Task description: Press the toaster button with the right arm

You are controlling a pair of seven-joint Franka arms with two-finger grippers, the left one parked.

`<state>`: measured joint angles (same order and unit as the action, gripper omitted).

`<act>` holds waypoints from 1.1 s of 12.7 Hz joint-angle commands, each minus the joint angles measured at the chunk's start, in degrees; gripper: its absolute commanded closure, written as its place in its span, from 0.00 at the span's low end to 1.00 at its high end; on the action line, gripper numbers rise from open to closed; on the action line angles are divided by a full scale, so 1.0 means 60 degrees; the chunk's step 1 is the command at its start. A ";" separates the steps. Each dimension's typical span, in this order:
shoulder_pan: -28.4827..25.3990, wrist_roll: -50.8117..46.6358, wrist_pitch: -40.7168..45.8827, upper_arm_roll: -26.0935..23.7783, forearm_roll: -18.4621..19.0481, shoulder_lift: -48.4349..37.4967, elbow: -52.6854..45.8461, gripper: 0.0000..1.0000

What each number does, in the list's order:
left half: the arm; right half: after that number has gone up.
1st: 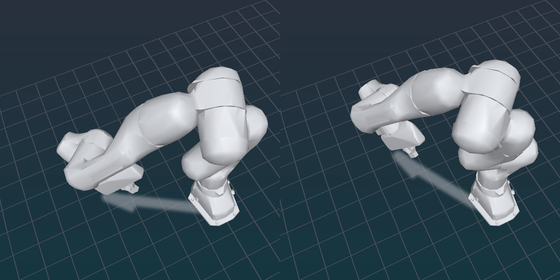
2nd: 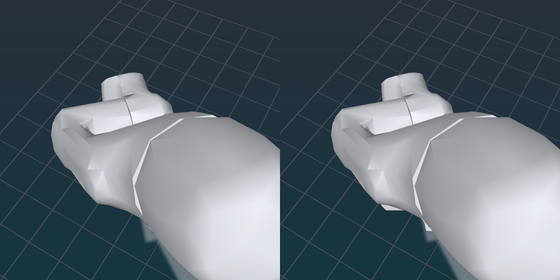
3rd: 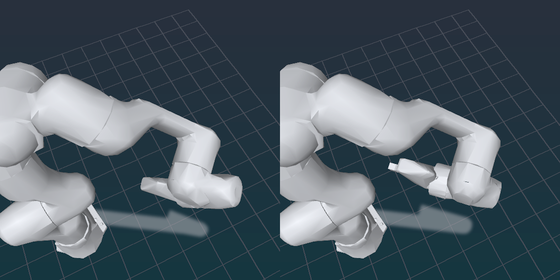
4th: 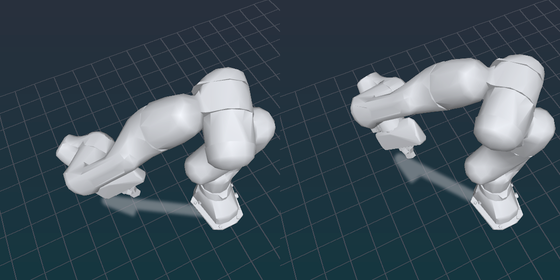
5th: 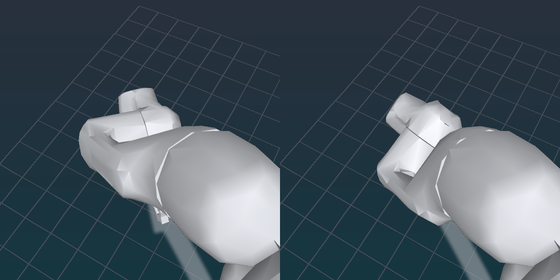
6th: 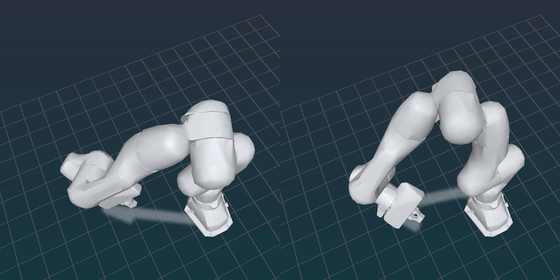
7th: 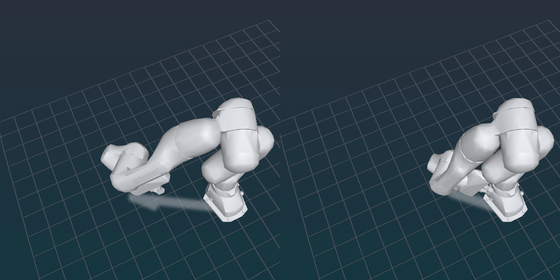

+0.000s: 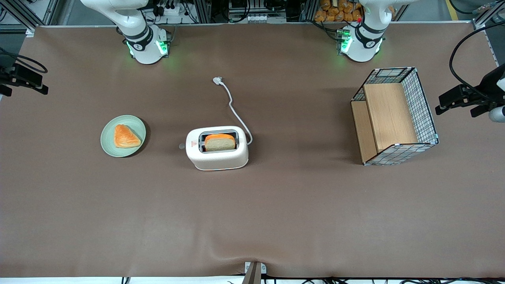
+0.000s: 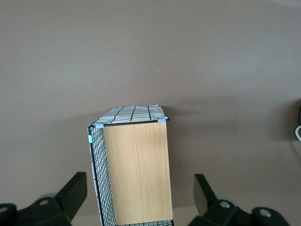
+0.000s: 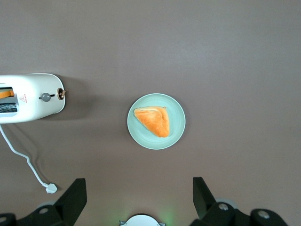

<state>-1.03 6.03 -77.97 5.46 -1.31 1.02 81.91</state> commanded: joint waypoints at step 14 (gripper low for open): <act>-0.0077 -0.0171 0.0062 -0.0558 -0.0060 -0.0097 0.0265 0.00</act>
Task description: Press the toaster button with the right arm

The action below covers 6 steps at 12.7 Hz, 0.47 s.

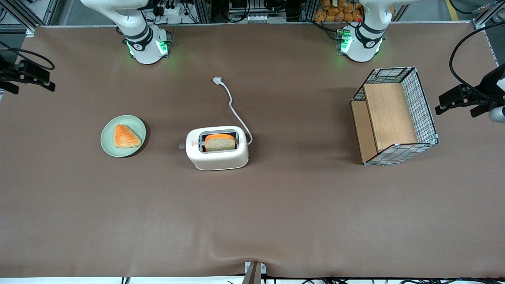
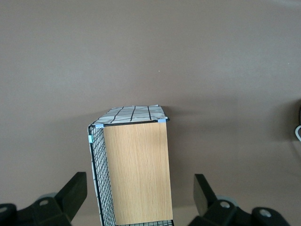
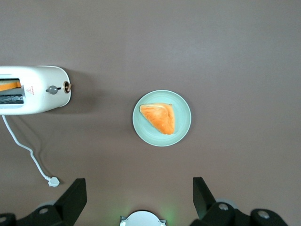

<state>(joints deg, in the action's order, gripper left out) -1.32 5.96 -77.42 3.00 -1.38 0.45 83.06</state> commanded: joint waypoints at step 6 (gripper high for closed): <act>-0.0116 -0.0188 -0.0061 -0.0266 -0.0252 0.0056 0.0102 0.00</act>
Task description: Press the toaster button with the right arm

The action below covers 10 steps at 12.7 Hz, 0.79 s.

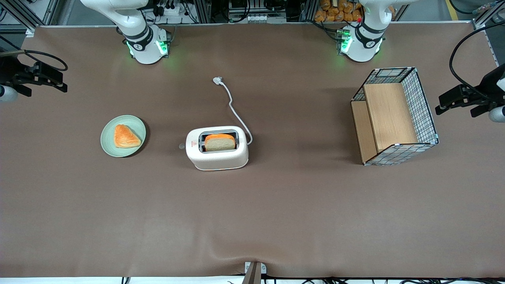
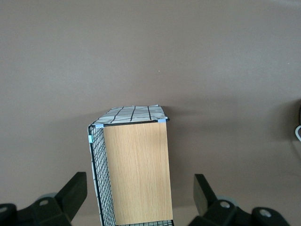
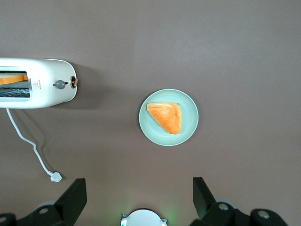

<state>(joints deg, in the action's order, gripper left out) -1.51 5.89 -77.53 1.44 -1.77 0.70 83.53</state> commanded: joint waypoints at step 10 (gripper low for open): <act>-0.0350 -0.0264 -0.0758 -0.0313 -0.1122 0.0176 0.1325 0.59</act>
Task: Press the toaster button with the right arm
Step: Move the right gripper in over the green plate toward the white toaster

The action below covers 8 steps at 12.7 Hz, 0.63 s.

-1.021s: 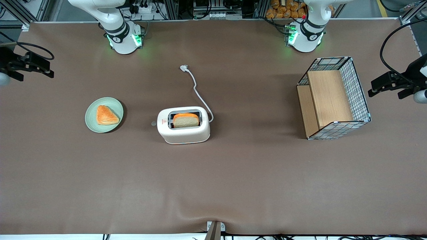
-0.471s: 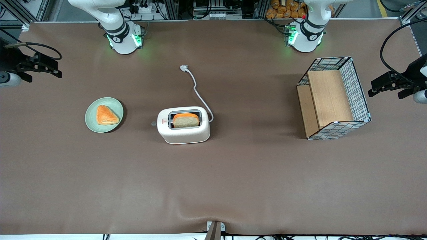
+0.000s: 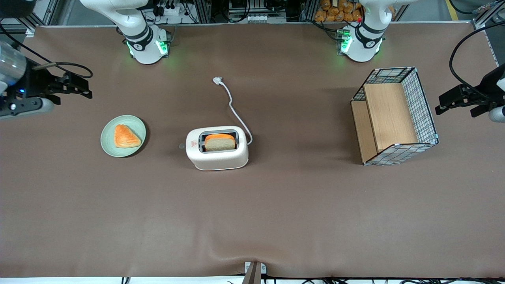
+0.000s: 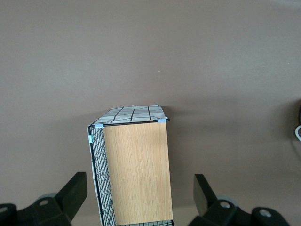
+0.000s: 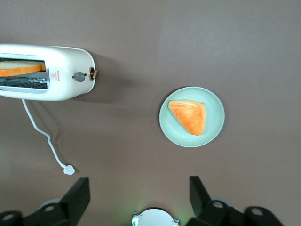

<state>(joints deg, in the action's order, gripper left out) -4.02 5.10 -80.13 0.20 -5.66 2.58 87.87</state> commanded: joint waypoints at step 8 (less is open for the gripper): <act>0.0084 -0.0132 -0.3867 -0.1114 -0.1459 -0.0093 0.3720 1.00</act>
<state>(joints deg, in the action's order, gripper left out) -4.10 4.99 -99.10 -4.06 -12.80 3.50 105.59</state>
